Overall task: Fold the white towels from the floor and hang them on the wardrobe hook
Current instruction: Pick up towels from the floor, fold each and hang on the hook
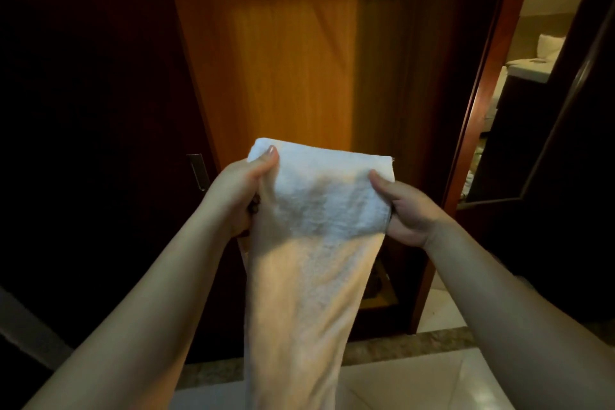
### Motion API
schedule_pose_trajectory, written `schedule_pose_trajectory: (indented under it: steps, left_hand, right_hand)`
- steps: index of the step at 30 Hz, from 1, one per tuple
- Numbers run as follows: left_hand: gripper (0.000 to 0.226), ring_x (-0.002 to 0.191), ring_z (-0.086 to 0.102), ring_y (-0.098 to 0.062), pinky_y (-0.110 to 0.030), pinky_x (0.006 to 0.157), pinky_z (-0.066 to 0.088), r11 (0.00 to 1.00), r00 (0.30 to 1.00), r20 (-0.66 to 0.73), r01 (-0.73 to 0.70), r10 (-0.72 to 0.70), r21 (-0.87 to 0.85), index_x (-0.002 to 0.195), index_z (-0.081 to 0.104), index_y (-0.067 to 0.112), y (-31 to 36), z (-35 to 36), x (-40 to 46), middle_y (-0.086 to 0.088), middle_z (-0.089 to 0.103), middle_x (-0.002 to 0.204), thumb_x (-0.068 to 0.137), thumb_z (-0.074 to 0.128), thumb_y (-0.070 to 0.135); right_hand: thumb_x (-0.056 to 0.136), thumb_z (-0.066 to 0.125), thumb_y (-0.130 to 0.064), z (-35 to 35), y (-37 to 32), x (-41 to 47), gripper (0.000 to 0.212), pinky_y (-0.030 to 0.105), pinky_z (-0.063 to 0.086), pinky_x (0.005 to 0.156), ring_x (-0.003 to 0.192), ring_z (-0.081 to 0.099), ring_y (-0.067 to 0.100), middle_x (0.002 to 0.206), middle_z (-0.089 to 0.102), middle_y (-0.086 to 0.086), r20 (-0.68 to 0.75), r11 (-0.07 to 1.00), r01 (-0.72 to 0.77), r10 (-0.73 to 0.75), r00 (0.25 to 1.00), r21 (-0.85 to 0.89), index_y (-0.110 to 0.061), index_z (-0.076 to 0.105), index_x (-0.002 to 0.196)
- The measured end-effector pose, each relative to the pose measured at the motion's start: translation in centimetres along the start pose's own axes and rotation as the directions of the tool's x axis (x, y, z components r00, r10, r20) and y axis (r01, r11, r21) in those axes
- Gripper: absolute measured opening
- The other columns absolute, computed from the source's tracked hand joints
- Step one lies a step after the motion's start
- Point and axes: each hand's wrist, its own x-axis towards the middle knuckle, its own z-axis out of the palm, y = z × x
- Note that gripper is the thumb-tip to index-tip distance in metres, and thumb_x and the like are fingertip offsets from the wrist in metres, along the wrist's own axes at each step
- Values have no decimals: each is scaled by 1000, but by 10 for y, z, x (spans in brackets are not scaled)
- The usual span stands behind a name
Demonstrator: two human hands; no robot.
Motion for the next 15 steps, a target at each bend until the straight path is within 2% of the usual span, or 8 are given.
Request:
schedule_pose_trajectory:
  steps: [2, 6, 10, 13, 15]
  left_hand:
    - [39, 84, 76, -31, -35, 64, 62, 999, 1000, -11, -20, 21, 50, 96, 77, 8, -4, -8, 2, -15, 77, 97, 92, 66, 45]
    - [39, 87, 74, -34, -41, 76, 59, 998, 999, -37, 21, -19, 58, 101, 75, 8, -19, -18, 5, -18, 75, 104, 92, 66, 45]
    - [39, 84, 76, -31, -36, 60, 59, 995, 993, -63, 95, -95, -12, 107, 72, 7, -34, -22, 3, -16, 76, 100, 94, 66, 42]
    - [33, 83, 76, -30, -32, 57, 58, 1000, 989, -145, 4, -5, -7, 100, 76, 9, -46, -21, 1, -13, 78, 95, 92, 68, 40]
    - [25, 84, 77, -23, -31, 63, 59, 995, 977, -191, -88, 95, 49, 92, 80, 22, -55, -15, -2, -5, 79, 93, 91, 65, 43]
  right_hand:
    - [83, 78, -37, 2, 4, 4, 55, 43, 57, 90, 124, 62, 34, 134, 64, 20, -57, 1000, 29, -29, 998, -13, -5, 67, 127]
    - [82, 78, -39, 4, 12, 8, 65, 44, 58, 91, 122, 63, 34, 132, 65, 19, -97, 998, 48, -50, 994, -30, -6, 58, 135]
    - [84, 71, -45, 9, 20, 9, 61, 45, 59, 88, 120, 65, 33, 130, 67, 15, -102, 999, -11, 7, 995, -34, -10, 61, 133]
    - [91, 64, -49, 15, 26, 7, 51, 40, 61, 82, 110, 71, 29, 120, 73, 11, -200, 989, 11, -40, 979, -145, -12, 65, 126]
    - [94, 61, -52, 19, 32, 3, 44, 35, 61, 78, 100, 75, 23, 109, 77, 5, -292, 945, 72, -170, 941, -318, -16, 68, 119]
